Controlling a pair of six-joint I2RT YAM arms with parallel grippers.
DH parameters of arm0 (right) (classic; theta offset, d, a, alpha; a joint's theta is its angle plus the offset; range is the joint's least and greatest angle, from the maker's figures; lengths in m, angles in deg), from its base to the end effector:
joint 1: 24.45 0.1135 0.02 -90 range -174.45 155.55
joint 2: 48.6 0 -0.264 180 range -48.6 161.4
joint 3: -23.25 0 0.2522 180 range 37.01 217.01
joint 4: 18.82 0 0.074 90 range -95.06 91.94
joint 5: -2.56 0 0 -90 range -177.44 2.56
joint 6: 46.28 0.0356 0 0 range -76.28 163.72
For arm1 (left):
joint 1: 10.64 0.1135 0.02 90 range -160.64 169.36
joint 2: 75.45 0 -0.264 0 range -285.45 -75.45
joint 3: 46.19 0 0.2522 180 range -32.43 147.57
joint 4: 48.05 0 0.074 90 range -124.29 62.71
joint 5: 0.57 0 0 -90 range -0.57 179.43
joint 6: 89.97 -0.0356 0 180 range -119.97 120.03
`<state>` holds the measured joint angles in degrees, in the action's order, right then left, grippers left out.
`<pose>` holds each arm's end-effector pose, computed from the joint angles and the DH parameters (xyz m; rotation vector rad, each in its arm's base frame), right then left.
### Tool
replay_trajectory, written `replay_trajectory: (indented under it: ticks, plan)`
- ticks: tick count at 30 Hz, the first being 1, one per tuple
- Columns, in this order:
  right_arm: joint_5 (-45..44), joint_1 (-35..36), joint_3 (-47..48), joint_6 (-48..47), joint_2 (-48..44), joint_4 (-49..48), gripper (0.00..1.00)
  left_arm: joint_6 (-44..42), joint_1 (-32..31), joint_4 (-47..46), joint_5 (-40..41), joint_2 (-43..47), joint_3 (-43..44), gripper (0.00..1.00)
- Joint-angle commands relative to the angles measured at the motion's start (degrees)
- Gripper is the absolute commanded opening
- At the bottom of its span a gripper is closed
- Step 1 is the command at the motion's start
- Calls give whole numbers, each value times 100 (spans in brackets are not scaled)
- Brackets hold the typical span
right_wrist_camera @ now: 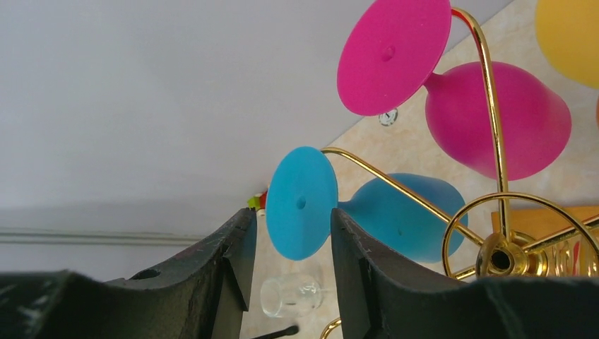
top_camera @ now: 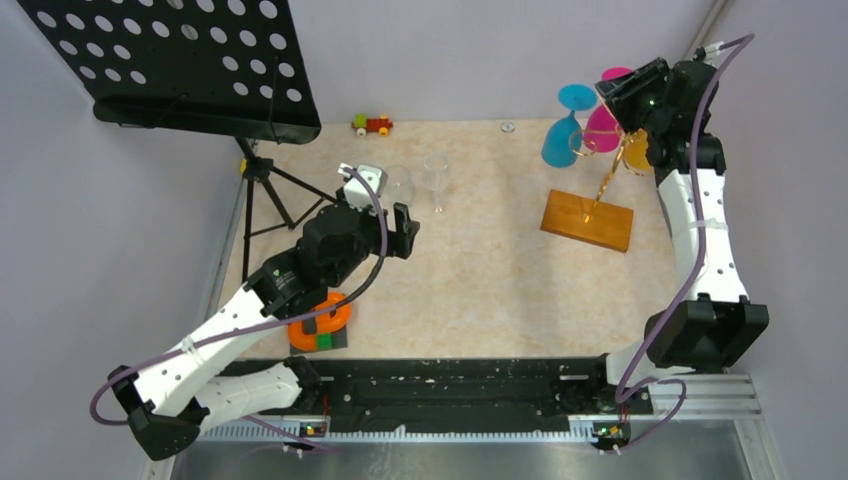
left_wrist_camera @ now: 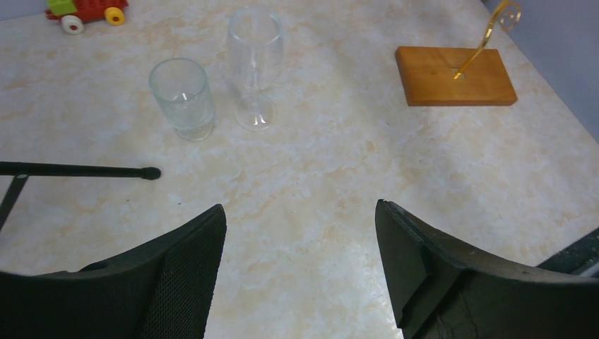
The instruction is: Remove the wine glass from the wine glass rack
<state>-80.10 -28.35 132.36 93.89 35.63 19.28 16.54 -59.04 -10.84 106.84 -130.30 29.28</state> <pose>0.3282 -0.0178 0.4573 0.7577 1.6918 0.6855 0.1457 -0.1481 0.3873 0.3077 1.8518 -0.5052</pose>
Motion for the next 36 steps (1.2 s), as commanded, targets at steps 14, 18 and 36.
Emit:
replay_trajectory:
  ticks: [14, 18, 36]
  plan:
    - [-432, 176, -123, 240, 285, -557, 43, -412, 24, -679, 1011, 267, -166, 81]
    - [-460, 237, -137, 412, 321, -749, 40, -438, 24, -674, 841, 235, -207, 81]
    - [-630, 540, -186, 455, 472, -962, 34, -395, 21, -564, 783, 248, -238, 82]
